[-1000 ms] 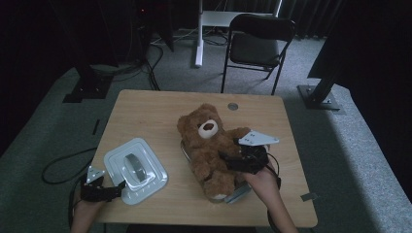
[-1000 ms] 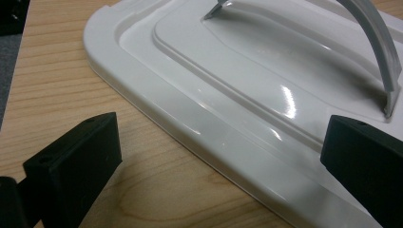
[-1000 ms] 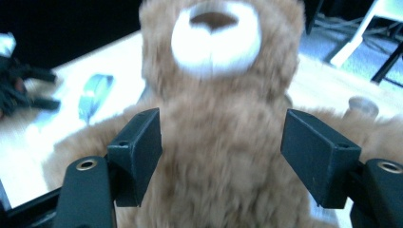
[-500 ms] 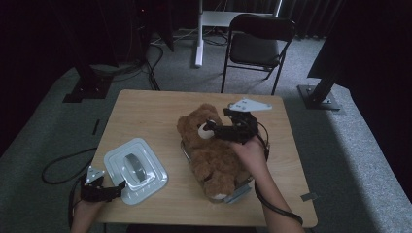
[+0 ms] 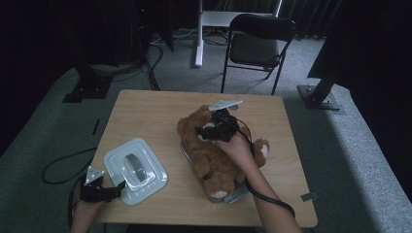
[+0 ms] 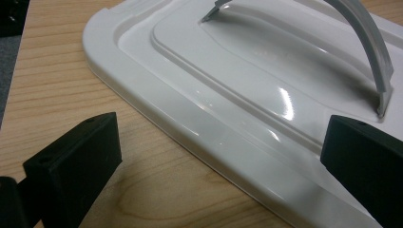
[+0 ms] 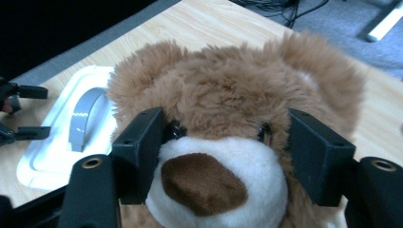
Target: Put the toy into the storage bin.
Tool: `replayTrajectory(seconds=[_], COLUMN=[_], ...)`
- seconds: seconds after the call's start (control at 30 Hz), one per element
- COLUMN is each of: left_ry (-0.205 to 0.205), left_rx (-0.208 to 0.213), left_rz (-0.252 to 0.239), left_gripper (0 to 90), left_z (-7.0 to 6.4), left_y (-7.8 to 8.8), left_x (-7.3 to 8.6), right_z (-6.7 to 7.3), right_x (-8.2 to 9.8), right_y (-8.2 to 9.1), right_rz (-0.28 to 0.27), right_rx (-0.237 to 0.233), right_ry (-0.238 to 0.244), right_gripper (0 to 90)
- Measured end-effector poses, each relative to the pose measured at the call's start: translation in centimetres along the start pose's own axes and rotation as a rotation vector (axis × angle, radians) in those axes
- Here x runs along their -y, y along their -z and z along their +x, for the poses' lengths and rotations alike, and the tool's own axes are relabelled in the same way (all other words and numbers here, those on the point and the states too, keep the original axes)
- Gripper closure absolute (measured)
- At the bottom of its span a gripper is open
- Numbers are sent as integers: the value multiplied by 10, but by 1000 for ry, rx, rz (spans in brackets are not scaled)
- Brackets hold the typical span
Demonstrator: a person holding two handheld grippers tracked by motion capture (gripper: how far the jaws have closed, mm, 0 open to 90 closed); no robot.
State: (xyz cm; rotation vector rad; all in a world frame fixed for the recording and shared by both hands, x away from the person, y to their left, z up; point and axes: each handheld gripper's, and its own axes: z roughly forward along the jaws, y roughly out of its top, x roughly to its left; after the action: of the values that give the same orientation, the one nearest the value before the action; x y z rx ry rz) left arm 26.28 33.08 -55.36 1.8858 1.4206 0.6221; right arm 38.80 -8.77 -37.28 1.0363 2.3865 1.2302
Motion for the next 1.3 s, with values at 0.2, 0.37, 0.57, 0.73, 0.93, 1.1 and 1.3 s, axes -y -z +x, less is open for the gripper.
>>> replayTrajectory(seconds=[0.2,0.37,0.57,0.73,0.93,1.1,1.3], left_ry=[-1,-1,-3,-2,-3,-1,6], left_rx=[-2,-3,-1,-2,1,3,2], left_rz=[-6,-10,-10,-10,-7,-6,-10], left_gripper=[5,6,6,6,6,5,6], left_z=[-1,-1,-2,-1,-1,-1,0], left_y=[2,2,2,2,1,1,2], left_x=[-1,-1,-2,-2,-1,-1,-1], right_z=[10,16,16,18,22,22,27], right_x=[17,27,39,43,53,55,49], right_y=[0,-1,-12,-26,-59,-60,-43], right_rz=[49,74,147,234,360,350,283], right_rx=[-6,-5,-20,-14,39,43,66], right_ry=[42,44,19,27,66,75,82], right_gripper=[373,391,412,413,411,401,347])
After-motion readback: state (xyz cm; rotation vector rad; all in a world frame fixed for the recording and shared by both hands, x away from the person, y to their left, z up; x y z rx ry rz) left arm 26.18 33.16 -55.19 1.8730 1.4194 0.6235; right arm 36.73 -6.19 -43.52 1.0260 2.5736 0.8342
